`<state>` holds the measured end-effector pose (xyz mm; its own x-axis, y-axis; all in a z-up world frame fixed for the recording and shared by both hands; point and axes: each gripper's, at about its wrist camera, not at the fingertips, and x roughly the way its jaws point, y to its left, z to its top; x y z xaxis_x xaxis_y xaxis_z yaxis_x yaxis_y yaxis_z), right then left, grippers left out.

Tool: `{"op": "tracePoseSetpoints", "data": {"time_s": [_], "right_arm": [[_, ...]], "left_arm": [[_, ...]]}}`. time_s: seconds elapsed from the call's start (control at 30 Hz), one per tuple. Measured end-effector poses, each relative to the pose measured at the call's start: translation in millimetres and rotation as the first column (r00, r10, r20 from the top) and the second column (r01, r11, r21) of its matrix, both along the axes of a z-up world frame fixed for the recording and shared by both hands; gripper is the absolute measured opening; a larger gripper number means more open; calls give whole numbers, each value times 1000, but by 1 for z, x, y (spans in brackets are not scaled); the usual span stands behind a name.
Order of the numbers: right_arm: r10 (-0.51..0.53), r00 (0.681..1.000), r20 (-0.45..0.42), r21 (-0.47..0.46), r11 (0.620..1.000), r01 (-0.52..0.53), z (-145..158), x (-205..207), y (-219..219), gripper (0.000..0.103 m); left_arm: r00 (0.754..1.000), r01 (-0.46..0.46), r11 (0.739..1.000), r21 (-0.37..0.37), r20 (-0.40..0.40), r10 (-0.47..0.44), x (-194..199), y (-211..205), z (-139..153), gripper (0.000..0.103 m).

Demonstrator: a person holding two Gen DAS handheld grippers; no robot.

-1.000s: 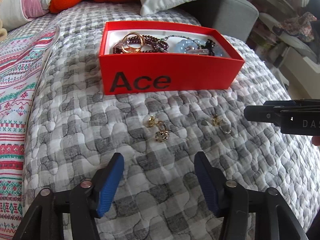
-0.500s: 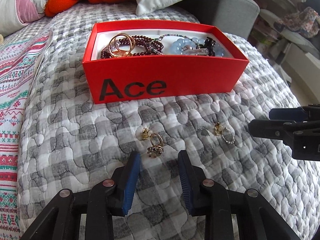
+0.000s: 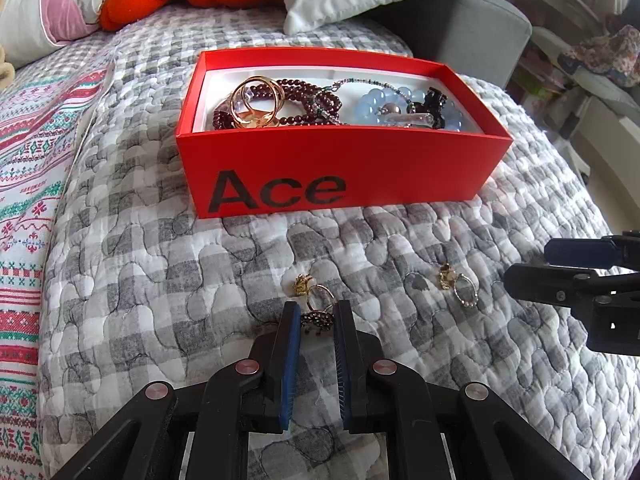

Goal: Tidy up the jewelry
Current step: 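Grasp the gold ring with the dark stone using the left tool, then grasp the silver ring with gold charm with the right tool while the left tool holds its ring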

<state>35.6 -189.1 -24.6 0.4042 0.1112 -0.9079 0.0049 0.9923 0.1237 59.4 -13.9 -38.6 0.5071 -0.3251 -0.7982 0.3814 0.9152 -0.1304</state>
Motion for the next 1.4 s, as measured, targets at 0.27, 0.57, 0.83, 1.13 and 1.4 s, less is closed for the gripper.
{"op": "tracePoseSetpoints", "data": {"time_s": [0.27,0.57,0.83,1.13,1.4], "right_arm": [[42,999,-3,2,999,-42,-4,0,17,61],[129,992,13,-48,991,-129,-10,2,47,58],[196,979,48,-116,975,-190,-11,7,64,24],[230,972,47,-109,968,-224,-8,4,67,16],[207,977,57,-61,977,-203,5,-5,53,16]], "left_arm": [[1000,-26,1000,10,8,26,-12,11,11,11],[998,-58,998,9,-19,58,-15,28,9,11],[997,-76,997,-17,-25,75,-14,37,13,11],[997,-71,997,-28,-21,70,-16,37,16,11],[996,-85,994,-74,-11,84,-17,38,28,11]]}}
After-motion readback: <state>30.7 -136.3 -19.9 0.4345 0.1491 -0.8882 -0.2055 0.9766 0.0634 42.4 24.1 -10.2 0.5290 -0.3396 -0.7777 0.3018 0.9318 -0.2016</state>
